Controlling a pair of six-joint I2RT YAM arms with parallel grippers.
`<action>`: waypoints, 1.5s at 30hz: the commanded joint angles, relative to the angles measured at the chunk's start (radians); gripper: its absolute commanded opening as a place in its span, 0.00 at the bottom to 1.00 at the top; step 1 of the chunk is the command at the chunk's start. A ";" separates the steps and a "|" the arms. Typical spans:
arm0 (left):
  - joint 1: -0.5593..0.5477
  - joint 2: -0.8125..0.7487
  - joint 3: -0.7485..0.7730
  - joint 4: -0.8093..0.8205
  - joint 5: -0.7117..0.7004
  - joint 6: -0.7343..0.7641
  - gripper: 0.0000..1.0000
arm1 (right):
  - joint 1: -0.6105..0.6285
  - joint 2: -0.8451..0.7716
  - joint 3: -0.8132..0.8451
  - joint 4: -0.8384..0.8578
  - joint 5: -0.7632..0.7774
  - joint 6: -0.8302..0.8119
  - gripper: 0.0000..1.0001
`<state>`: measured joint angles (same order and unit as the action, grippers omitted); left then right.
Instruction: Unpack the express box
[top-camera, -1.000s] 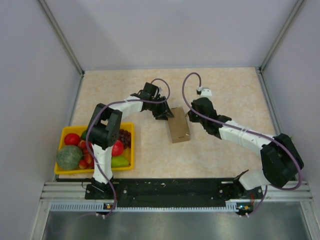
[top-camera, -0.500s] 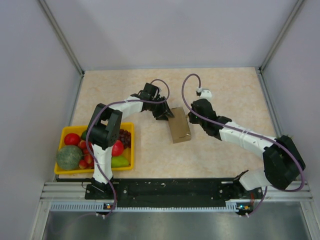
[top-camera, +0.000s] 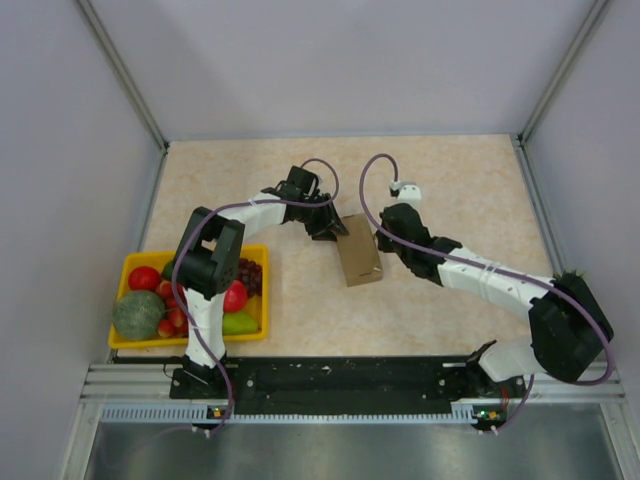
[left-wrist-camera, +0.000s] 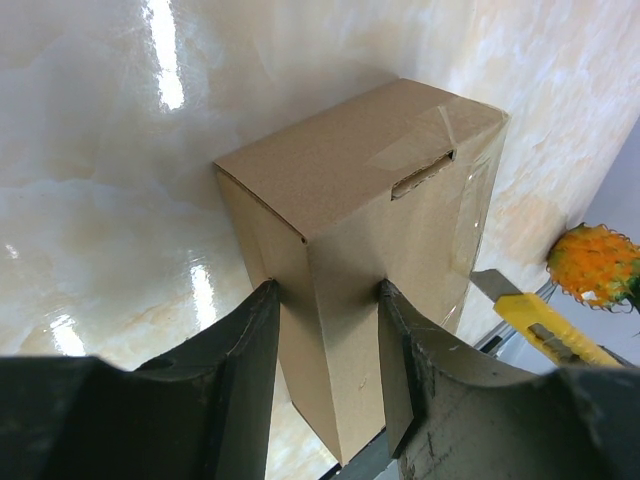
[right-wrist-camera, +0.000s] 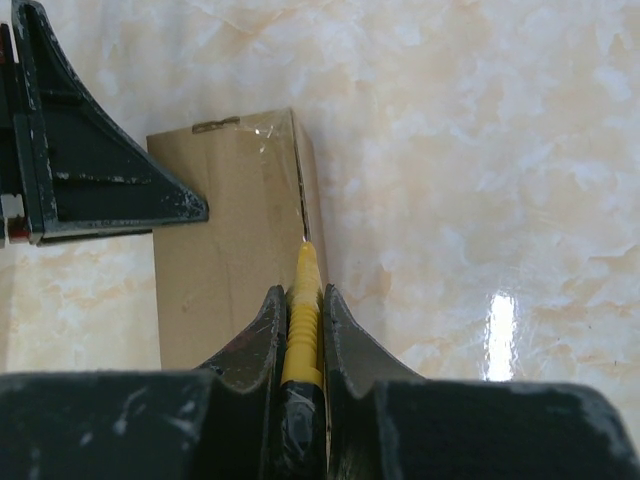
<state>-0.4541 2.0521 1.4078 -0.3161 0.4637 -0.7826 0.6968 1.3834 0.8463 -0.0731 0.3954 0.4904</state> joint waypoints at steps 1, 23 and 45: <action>0.003 0.046 -0.052 -0.094 -0.151 0.006 0.12 | 0.033 -0.043 -0.018 -0.079 -0.001 -0.007 0.00; 0.003 0.045 -0.058 -0.089 -0.140 0.022 0.15 | 0.061 -0.112 -0.046 -0.129 0.000 -0.010 0.00; -0.034 -0.102 -0.273 0.192 0.216 0.051 0.78 | 0.064 -0.057 -0.012 -0.159 -0.004 0.043 0.00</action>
<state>-0.4572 1.9656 1.1664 -0.1135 0.6395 -0.7601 0.7444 1.3041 0.7933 -0.2096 0.3965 0.5076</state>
